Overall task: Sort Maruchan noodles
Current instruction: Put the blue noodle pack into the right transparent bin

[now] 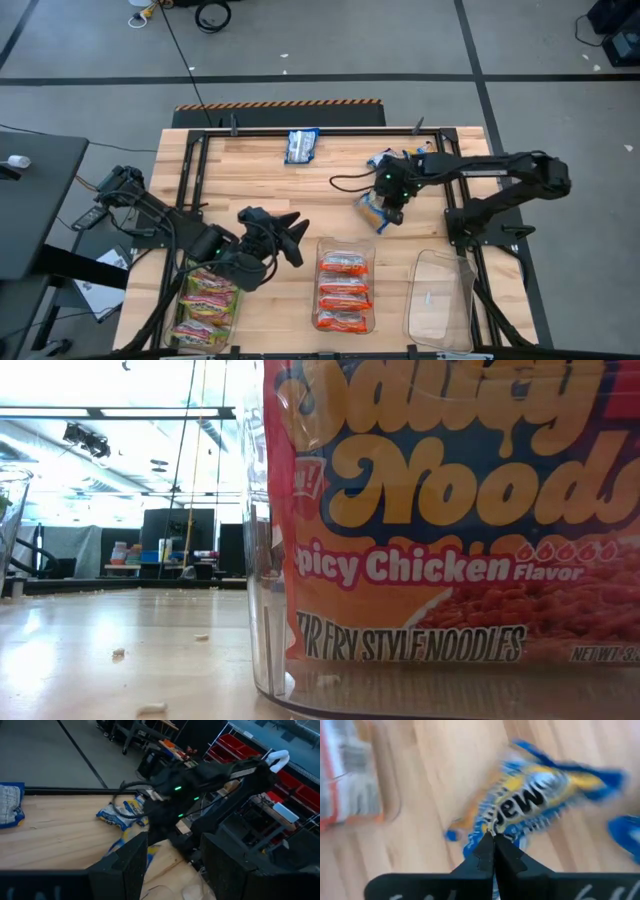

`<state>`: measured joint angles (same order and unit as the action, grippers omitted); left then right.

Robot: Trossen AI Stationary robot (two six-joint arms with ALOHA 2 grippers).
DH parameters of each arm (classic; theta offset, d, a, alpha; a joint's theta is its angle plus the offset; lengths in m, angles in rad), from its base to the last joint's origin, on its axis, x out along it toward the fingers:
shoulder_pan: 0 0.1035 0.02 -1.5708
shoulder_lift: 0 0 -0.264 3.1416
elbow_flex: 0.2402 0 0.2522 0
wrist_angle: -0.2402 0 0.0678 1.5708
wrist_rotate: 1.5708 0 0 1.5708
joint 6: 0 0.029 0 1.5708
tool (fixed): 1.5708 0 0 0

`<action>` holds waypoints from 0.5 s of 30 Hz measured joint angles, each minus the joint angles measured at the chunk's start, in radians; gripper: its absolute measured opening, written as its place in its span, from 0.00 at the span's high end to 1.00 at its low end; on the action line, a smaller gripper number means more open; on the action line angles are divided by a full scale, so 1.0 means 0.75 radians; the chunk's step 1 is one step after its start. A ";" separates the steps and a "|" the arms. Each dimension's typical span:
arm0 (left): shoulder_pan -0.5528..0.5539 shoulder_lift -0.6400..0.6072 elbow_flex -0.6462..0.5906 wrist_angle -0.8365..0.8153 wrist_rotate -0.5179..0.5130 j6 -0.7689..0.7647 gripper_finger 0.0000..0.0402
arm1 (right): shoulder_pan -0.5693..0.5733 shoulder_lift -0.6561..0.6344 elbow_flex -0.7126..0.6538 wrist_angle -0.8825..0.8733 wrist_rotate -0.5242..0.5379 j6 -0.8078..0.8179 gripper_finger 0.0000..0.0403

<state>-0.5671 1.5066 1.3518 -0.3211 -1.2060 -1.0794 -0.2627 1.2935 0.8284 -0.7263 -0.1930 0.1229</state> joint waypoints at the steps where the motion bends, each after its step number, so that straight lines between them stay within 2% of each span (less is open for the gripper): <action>1: 0.005 0.000 0.000 -0.005 0.001 0.002 0.53 | 0.026 -0.020 0.053 -0.086 0.035 -0.001 0.98; 7: 0.047 0.000 0.000 -0.045 0.050 0.003 0.53 | 0.238 -0.117 0.389 -0.555 0.163 0.090 0.99; 11: 0.084 0.000 0.000 -0.060 0.112 0.003 0.53 | 0.434 -0.168 0.572 -0.738 0.162 0.286 0.99; 15: 0.110 0.000 0.000 -0.071 0.156 0.002 0.53 | 0.688 -0.208 0.671 -0.827 0.154 0.533 0.99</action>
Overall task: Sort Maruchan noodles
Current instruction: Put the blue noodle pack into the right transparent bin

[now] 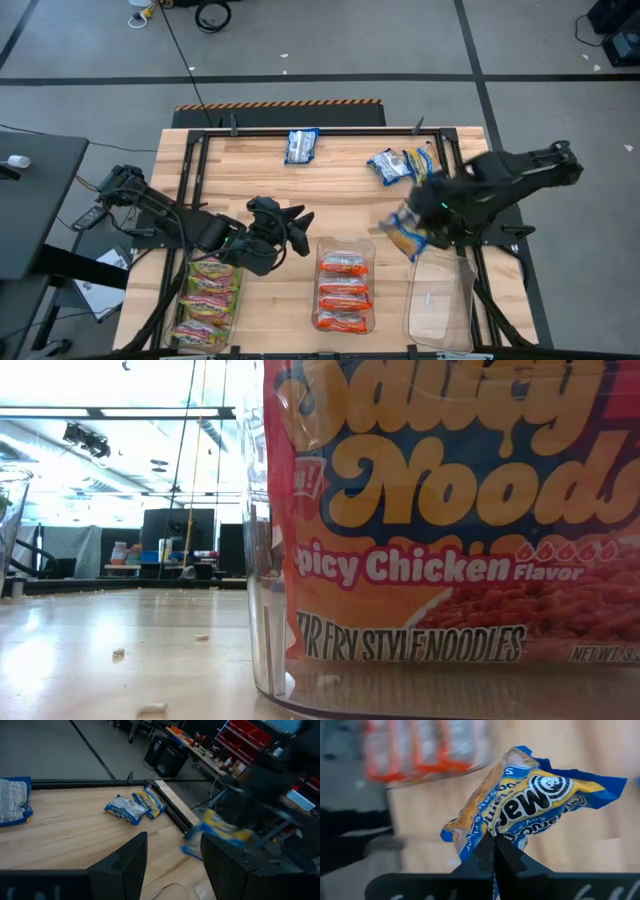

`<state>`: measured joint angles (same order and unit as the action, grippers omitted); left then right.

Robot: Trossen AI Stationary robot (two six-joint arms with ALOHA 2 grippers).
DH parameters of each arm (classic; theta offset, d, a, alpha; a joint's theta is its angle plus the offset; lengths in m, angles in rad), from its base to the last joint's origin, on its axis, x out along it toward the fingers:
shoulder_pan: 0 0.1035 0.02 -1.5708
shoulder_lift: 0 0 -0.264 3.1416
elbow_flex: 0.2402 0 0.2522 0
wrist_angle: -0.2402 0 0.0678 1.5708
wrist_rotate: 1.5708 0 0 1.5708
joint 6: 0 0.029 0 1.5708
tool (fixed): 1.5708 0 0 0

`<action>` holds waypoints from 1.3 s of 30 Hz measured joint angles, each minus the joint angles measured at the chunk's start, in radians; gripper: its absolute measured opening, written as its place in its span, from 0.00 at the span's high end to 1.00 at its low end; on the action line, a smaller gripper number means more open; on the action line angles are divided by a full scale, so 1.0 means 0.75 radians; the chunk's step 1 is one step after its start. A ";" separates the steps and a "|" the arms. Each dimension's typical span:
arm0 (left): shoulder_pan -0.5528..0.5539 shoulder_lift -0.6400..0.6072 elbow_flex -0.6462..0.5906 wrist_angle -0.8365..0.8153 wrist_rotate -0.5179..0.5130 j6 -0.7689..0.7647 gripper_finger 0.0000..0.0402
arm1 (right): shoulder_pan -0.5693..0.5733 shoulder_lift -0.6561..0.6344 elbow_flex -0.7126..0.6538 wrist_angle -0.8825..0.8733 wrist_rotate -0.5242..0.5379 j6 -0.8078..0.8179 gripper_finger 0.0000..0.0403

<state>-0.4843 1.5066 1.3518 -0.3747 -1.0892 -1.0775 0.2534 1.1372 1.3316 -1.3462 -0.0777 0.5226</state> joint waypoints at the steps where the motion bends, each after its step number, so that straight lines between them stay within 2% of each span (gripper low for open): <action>1: 0.005 0.000 0.000 -0.003 0.011 0.000 0.53 | 0.072 -0.005 0.012 -0.003 -0.012 0.060 0.99; 9: 0.029 0.000 0.000 -0.010 0.065 0.049 0.53 | 0.693 0.099 0.022 0.021 -0.031 0.447 0.99; 13: 0.030 0.000 0.000 -0.010 0.064 0.056 0.53 | 0.916 0.182 0.022 0.060 0.019 0.574 0.99; 16: 0.032 0.000 0.000 -0.010 0.064 0.056 0.53 | 1.029 0.267 0.022 0.060 0.085 0.588 0.99; 22: 0.038 -0.003 0.000 -0.009 0.127 0.058 0.53 | 1.121 0.498 0.021 0.059 0.138 0.530 0.99; 32: 0.028 -0.004 0.000 0.068 0.209 0.065 0.53 | 1.134 0.840 0.065 0.039 0.153 0.557 0.99; 35: 0.028 -0.004 0.000 0.157 0.247 0.132 0.53 | 1.144 0.907 0.136 0.070 0.152 0.534 0.99; 39: 0.028 -0.005 0.000 0.275 0.318 0.257 0.53 | 1.166 0.972 0.202 0.230 0.128 0.471 0.96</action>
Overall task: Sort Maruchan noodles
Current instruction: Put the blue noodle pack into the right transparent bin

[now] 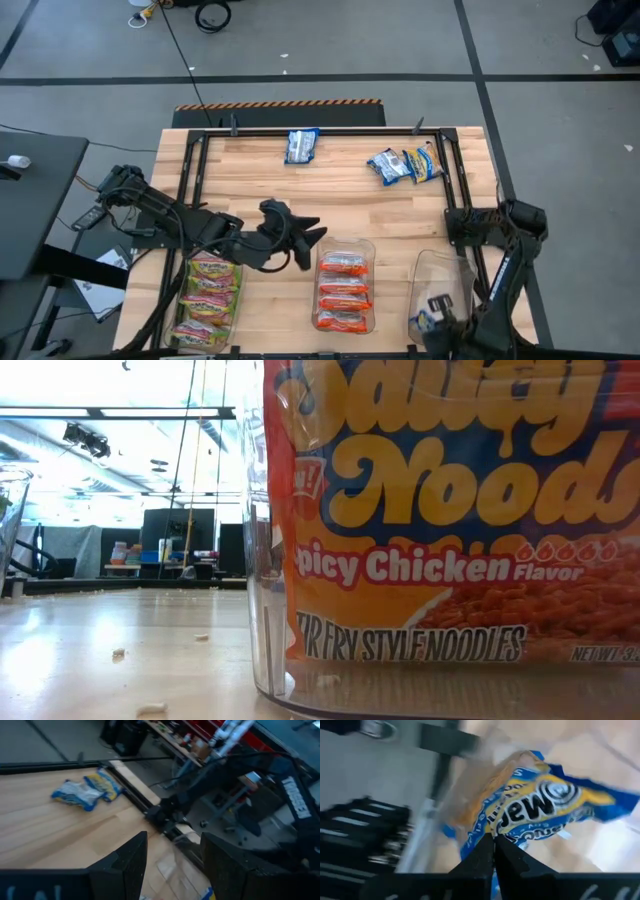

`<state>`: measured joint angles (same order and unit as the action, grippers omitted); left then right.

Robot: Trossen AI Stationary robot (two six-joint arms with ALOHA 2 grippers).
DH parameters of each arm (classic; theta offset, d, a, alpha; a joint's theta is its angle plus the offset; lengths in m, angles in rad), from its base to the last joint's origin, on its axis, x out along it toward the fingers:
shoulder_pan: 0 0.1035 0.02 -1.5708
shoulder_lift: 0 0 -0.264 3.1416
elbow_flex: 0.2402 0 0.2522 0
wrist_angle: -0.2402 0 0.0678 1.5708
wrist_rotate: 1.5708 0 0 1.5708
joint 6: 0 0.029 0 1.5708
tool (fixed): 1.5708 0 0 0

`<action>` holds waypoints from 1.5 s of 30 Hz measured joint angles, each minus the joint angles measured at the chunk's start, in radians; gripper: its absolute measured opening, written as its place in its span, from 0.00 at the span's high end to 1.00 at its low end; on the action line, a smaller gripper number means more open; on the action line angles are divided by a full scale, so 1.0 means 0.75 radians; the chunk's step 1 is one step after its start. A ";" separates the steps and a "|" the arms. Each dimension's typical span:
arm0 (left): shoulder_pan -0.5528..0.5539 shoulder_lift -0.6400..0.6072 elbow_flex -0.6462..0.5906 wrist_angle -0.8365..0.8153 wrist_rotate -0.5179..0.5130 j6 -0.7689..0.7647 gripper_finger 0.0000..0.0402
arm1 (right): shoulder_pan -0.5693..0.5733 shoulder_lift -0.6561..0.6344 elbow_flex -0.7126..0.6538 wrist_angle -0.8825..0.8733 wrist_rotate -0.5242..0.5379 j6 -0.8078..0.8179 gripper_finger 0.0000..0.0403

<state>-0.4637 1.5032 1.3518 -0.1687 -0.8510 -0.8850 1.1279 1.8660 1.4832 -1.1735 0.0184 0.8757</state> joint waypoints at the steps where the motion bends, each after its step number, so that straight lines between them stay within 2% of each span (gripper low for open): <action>1: 0.000 0.000 0.000 0.014 0.019 0.019 0.53 | 0.004 0.013 0.008 0.035 -0.015 0.002 0.95; 6: 0.000 0.000 0.000 0.025 0.096 0.058 0.53 | 0.003 0.033 0.015 0.121 -0.087 0.074 0.89; 10: -0.001 0.000 0.000 0.006 0.151 0.060 0.53 | 0.004 0.016 0.012 0.152 -0.101 0.027 0.82; 17: 0.000 0.000 0.000 -0.030 0.155 0.068 0.53 | -0.001 0.003 0.010 0.227 -0.228 -0.052 0.70; 22: 0.000 0.000 0.000 -0.040 0.155 0.091 0.53 | 0.000 0.000 0.004 0.204 -0.208 -0.087 0.65; 27: 0.001 0.000 0.000 -0.050 0.155 0.095 0.53 | -0.014 0.000 0.002 0.152 -0.187 -0.136 0.72; 33: 0.001 0.000 0.000 -0.067 0.155 0.095 0.53 | -0.046 0.007 0.002 0.062 -0.121 -0.186 0.96; 36: 0.001 0.000 0.000 -0.074 0.155 0.097 0.53 | -0.067 0.002 0.019 -0.066 -0.050 -0.163 0.98; 42: 0.001 0.000 0.000 -0.073 0.155 0.114 0.53 | -0.101 -0.034 0.046 -0.506 0.105 -0.169 0.99; 45: 0.002 0.000 0.000 -0.073 0.155 0.115 0.53 | -0.115 -0.083 -0.013 -0.503 0.172 -0.142 0.99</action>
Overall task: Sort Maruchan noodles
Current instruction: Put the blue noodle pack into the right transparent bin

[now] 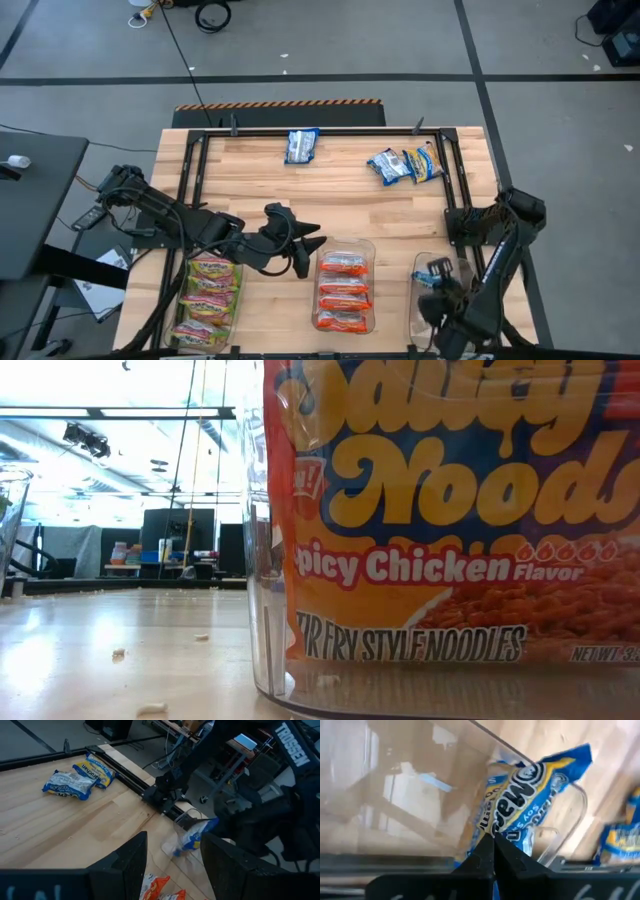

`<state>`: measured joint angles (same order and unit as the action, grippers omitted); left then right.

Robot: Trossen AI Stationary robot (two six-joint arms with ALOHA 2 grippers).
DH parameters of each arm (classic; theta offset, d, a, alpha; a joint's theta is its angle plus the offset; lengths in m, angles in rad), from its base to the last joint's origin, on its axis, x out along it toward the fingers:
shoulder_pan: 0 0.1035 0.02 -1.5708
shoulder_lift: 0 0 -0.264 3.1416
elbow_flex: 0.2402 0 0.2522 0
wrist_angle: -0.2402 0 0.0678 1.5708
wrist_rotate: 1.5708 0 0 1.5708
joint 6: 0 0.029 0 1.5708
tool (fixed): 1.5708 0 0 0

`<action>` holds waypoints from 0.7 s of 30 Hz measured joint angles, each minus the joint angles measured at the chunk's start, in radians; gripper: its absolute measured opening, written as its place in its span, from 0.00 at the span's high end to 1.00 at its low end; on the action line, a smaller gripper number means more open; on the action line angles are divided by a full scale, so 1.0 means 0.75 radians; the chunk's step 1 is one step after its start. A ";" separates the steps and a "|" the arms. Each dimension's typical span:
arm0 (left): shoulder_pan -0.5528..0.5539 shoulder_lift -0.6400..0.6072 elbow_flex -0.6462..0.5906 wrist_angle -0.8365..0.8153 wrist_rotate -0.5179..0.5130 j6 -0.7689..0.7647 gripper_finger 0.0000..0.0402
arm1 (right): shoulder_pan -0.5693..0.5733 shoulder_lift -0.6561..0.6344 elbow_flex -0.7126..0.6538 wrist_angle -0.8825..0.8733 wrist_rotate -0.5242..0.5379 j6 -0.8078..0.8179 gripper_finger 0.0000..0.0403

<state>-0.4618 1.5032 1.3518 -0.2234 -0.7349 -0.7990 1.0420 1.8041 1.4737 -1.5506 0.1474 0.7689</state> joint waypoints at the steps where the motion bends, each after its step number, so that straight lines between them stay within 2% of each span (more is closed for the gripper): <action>1: 0.000 0.000 0.000 -0.001 0.000 -0.001 0.53 | -0.005 -0.018 -0.034 0.013 0.000 0.033 0.99; 10: -0.001 0.000 0.000 0.002 0.049 -0.002 0.53 | -0.005 -0.040 -0.379 0.022 0.016 0.162 0.99; 17: -0.003 0.001 0.000 0.004 0.055 -0.010 0.53 | -0.006 -0.121 -0.386 -0.028 0.027 0.297 0.99; 21: -0.003 0.001 0.000 0.003 0.055 -0.011 0.53 | 0.013 -0.182 -0.379 -0.028 0.079 0.430 0.99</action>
<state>-0.4641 1.5036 1.3518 -0.2211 -0.6937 -0.8075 1.0516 1.6677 1.1891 -1.5717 0.2070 1.0917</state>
